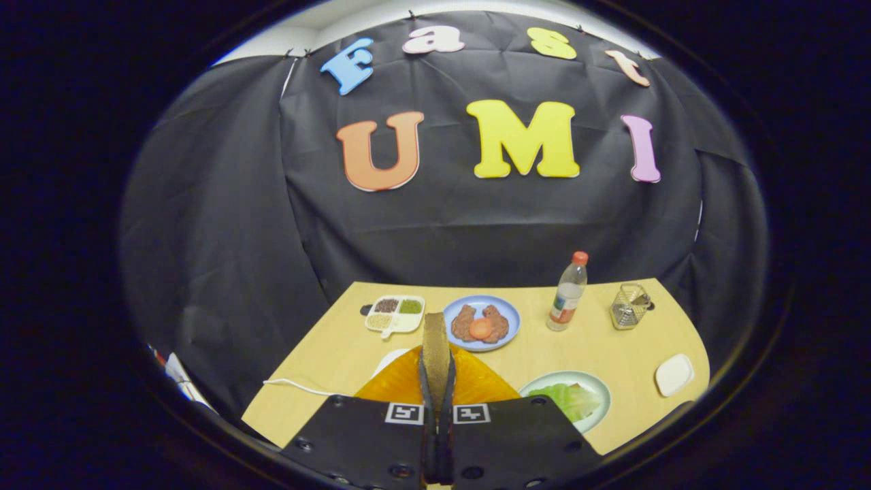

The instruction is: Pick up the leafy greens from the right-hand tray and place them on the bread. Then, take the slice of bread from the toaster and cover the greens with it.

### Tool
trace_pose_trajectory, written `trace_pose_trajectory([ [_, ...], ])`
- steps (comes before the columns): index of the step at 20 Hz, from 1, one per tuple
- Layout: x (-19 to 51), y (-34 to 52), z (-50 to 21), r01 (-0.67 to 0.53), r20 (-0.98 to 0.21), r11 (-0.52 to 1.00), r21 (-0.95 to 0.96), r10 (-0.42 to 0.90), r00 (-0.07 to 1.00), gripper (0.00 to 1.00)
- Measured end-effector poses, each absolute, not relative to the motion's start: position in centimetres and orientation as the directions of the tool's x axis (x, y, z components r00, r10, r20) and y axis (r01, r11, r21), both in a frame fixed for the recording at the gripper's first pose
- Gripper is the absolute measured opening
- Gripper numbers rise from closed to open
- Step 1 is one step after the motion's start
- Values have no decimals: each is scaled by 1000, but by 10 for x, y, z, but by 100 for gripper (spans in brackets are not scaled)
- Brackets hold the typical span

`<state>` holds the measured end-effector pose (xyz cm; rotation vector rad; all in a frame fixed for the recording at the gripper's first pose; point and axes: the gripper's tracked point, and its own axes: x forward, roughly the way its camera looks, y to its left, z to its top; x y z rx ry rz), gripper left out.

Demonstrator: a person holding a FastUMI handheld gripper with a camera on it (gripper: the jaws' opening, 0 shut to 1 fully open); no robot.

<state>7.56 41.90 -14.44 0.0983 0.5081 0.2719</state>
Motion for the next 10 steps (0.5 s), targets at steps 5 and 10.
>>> trace_pose_trajectory([
  [5,86,358,-124,-209,-431,968,137,249,867,1],
  [10,93,308,-163,-193,-454,972,132,233,860,1],
])
